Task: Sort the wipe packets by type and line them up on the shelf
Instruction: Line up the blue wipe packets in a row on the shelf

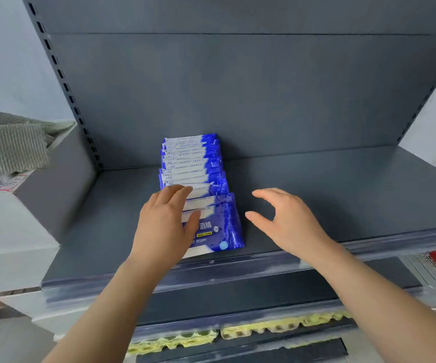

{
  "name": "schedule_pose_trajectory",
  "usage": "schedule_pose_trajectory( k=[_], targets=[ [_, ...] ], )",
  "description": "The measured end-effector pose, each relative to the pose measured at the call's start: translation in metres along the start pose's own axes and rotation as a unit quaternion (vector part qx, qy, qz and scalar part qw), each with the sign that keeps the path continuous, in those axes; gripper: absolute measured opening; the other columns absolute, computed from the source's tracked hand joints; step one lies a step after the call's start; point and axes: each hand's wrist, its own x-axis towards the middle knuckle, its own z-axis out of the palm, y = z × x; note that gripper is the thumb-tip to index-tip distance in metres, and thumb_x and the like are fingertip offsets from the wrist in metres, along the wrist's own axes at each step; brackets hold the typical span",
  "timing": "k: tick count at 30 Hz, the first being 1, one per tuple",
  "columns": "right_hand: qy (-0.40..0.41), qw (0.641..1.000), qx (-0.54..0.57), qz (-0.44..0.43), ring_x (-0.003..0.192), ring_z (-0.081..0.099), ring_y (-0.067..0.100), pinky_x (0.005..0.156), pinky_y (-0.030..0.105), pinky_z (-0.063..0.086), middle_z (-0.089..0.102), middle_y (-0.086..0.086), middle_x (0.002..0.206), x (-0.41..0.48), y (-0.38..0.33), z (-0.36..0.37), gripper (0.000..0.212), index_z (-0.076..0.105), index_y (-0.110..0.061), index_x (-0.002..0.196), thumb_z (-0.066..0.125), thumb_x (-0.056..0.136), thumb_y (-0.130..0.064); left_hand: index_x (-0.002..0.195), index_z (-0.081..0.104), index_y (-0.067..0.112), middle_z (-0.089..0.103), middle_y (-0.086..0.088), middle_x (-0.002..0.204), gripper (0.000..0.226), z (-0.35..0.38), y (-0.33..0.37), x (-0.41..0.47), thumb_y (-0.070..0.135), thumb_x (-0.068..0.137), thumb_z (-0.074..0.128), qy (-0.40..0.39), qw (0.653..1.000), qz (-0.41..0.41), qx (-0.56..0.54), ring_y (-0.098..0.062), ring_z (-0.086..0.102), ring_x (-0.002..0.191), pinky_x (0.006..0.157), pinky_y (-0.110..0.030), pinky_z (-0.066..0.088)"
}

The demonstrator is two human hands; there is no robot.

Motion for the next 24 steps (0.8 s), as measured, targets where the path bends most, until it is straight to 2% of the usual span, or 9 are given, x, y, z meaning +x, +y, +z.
schedule_pose_trajectory(
  k=[1, 3, 5, 7, 10, 14, 19, 22, 24],
  targets=[
    [0.005, 1.0, -0.023, 0.001, 0.076, 0.053, -0.002, 0.087, 0.024, 0.039, 0.052, -0.012, 0.137, -0.006, 0.006, -0.007, 0.047, 0.053, -0.024, 0.133, 0.057, 0.09, -0.043, 0.12, 0.063, 0.012, 0.064, -0.005, 0.119, 0.037, 0.005, 0.013, 0.004, 0.024, 0.086, 0.065, 0.012, 0.999, 0.029, 0.003, -0.032, 0.06, 0.1, 0.086, -0.04, 0.049],
    [0.023, 0.997, -0.067, 0.01, 0.097, 0.058, 0.006, 0.093, 0.024, 0.038, 0.05, -0.011, 0.14, -0.018, 0.022, -0.021, 0.044, 0.053, -0.023, 0.134, 0.053, 0.094, -0.04, 0.112, 0.068, 0.011, 0.068, -0.006, 0.109, 0.034, 0.019, 0.042, 0.011, 0.028, 0.084, 0.059, 0.013, 0.997, 0.078, 0.0, -0.032, 0.063, 0.091, 0.081, -0.04, 0.051],
    [0.048, 0.994, -0.098, 0.02, 0.12, 0.054, 0.012, 0.098, 0.025, 0.039, 0.052, -0.01, 0.139, -0.033, 0.042, -0.037, 0.041, 0.054, -0.022, 0.134, 0.051, 0.095, -0.037, 0.107, 0.07, 0.012, 0.07, -0.004, 0.102, 0.033, 0.033, 0.076, 0.016, 0.03, 0.085, 0.054, -0.003, 0.992, 0.124, -0.008, -0.03, 0.064, 0.085, 0.078, -0.039, 0.053],
    [0.064, 0.989, -0.128, 0.032, 0.124, 0.052, 0.014, 0.099, 0.026, 0.04, 0.055, -0.008, 0.137, -0.049, 0.067, -0.054, 0.039, 0.056, -0.02, 0.132, 0.051, 0.096, -0.034, 0.103, 0.071, 0.013, 0.07, -0.002, 0.098, 0.034, 0.051, 0.112, 0.02, 0.032, 0.085, 0.048, -0.023, 0.986, 0.167, -0.014, -0.029, 0.064, 0.082, 0.073, -0.038, 0.054],
    [0.098, 0.98, -0.16, 0.064, 0.117, 0.058, 0.016, 0.094, 0.027, 0.046, 0.062, -0.004, 0.129, -0.077, 0.111, -0.082, 0.035, 0.061, -0.018, 0.126, 0.057, 0.094, -0.029, 0.097, 0.073, 0.013, 0.071, -0.001, 0.092, 0.026, 0.082, 0.171, 0.023, 0.028, 0.082, 0.057, -0.038, 0.974, 0.223, -0.027, -0.029, 0.065, 0.077, 0.067, -0.037, 0.054],
    [0.16, 0.966, -0.176, 0.105, 0.092, 0.07, 0.021, 0.075, 0.03, 0.055, 0.073, 0.001, 0.105, -0.113, 0.182, -0.123, 0.027, 0.072, -0.012, 0.106, 0.063, 0.082, -0.023, 0.092, 0.073, 0.013, 0.071, 0.0, 0.089, 0.02, 0.129, 0.257, 0.026, 0.025, 0.078, 0.064, -0.059, 0.956, 0.28, -0.056, -0.027, 0.066, 0.077, 0.066, -0.035, 0.052],
    [0.127, 0.961, -0.183, 0.162, 0.088, 0.069, 0.026, 0.075, 0.033, 0.057, 0.072, 0.005, 0.1, -0.164, 0.285, -0.187, 0.029, 0.071, -0.011, 0.103, 0.058, 0.081, -0.024, 0.089, 0.073, 0.015, 0.07, 0.0, 0.086, 0.021, 0.193, 0.383, 0.024, 0.027, 0.078, 0.061, -0.084, 0.941, 0.315, -0.087, -0.026, 0.065, 0.076, 0.067, -0.034, 0.052],
    [0.101, 0.953, -0.202, 0.201, 0.087, 0.064, 0.026, 0.072, 0.037, 0.055, 0.069, 0.003, 0.097, -0.191, 0.348, -0.225, 0.027, 0.067, -0.015, 0.098, 0.049, 0.085, -0.03, 0.088, 0.073, 0.014, 0.07, -0.001, 0.086, 0.024, 0.232, 0.458, 0.02, 0.027, 0.081, 0.055, -0.103, 0.934, 0.324, -0.111, -0.026, 0.065, 0.075, 0.066, -0.035, 0.054],
    [0.111, 0.945, -0.214, 0.22, 0.084, 0.066, 0.027, 0.069, 0.038, 0.056, 0.07, 0.005, 0.093, -0.208, 0.389, -0.248, 0.022, 0.068, -0.012, 0.094, 0.054, 0.084, -0.026, 0.086, 0.073, 0.014, 0.071, -0.001, 0.085, 0.021, 0.259, 0.505, 0.018, 0.026, 0.081, 0.057, -0.127, 0.929, 0.325, -0.119, -0.025, 0.065, 0.075, 0.067, -0.035, 0.054]
  ],
)
